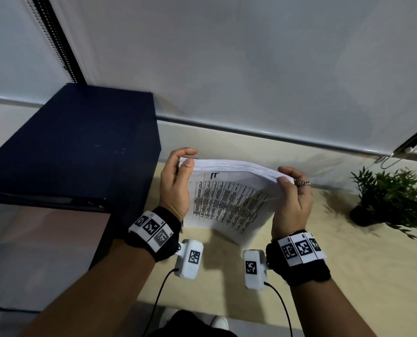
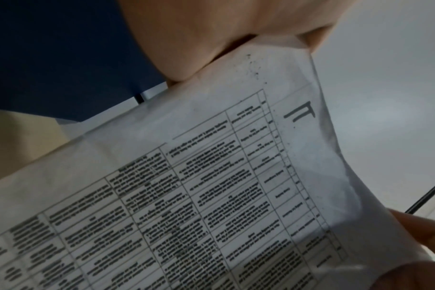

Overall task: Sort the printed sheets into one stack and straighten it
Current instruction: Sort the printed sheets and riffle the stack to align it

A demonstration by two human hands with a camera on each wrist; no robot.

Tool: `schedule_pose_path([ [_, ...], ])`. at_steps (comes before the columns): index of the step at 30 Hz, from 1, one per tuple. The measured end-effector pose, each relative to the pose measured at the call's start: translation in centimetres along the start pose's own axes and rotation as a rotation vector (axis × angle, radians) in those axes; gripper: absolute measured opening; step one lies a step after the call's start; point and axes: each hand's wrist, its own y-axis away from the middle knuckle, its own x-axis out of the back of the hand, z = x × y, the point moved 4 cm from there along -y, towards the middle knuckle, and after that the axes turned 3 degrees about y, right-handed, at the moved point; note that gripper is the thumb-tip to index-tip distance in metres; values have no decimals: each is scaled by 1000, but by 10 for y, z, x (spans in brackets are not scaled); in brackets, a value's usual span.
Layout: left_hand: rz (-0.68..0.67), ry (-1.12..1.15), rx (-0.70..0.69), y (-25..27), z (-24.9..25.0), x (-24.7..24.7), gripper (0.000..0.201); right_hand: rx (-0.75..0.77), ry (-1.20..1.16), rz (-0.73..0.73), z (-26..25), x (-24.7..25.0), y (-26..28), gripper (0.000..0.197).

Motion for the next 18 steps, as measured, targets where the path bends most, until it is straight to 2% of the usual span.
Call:
schedule_pose_path([
  [4, -36, 16, 22, -3, -1, -4, 32, 64, -20, 52, -2, 3, -4, 26],
  [7, -103, -55, 16, -4, -1, -5, 47, 71, -8, -67, 4, 5, 1, 43],
  [10, -196, -39, 173, -4, -17, 3, 61, -36, 35, -177, 22, 9, 5, 63],
  [12, -291, -72, 267, -5, -30, 6, 48, -120, 78, -205, 35, 8, 6, 51],
  [14, -336, -101, 281, -5, -36, 8, 33, -124, 121, -191, 42, 10, 5, 33],
  [18, -343, -146, 305, 3, -54, 13, 40, -206, 170, -190, 62, 14, 9, 26],
])
